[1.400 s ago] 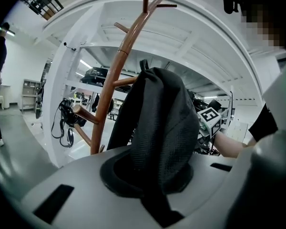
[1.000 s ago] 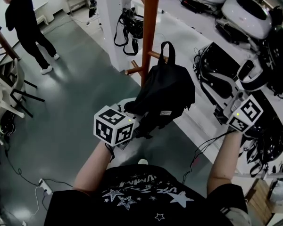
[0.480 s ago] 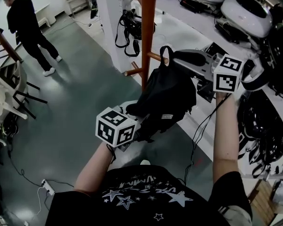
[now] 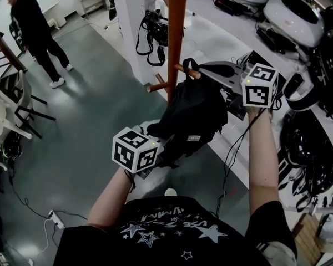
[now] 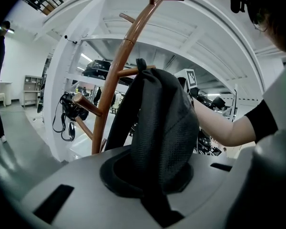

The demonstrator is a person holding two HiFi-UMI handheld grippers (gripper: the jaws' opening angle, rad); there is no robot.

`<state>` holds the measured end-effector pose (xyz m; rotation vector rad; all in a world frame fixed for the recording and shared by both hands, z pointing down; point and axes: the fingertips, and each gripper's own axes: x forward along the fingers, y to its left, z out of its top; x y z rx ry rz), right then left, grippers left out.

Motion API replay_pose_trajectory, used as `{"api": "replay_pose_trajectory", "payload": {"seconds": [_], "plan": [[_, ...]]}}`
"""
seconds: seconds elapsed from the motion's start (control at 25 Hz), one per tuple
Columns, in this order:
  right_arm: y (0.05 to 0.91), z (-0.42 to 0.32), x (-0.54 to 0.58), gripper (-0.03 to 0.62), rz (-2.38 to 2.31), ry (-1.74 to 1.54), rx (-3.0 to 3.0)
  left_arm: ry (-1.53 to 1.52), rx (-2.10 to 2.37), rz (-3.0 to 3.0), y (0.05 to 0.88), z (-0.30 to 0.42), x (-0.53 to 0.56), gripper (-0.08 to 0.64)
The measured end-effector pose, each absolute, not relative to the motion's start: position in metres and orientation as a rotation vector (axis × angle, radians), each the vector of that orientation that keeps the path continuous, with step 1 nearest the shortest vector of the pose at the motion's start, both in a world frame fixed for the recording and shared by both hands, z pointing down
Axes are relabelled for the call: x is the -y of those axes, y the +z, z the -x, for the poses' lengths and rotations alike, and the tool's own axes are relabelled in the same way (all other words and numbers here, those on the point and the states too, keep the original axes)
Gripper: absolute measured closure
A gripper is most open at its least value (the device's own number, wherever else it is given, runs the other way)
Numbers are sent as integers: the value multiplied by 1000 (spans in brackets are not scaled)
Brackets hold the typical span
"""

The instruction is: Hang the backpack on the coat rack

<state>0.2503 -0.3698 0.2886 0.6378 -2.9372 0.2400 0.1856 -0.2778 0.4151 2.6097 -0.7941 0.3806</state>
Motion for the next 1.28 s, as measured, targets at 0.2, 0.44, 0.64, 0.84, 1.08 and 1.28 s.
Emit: {"api": "replay_pose_trajectory", "payload": {"seconds": [0.2,0.44,0.64,0.84,1.08,1.28], "plan": [[308,-240,384,572,-636,286,2913,405,809,-2572,430,-176,285,506],[328,-231,396,572,-641,353,2921,438,828,-2537,449,-166,292,506],[330,-224,401,572,-662,412,2979,450,852,-2504,462,-159,300,506],[331,-220,400,553,-713,404,3006,479,898,-2488,476,-149,308,505],[338,-222,395,545,-830,275,2928,584,967,-2538,487,-141,323,491],[343,-232,386,545,-1010,184,2836,648,956,-2587,493,-140,327,466]]}}
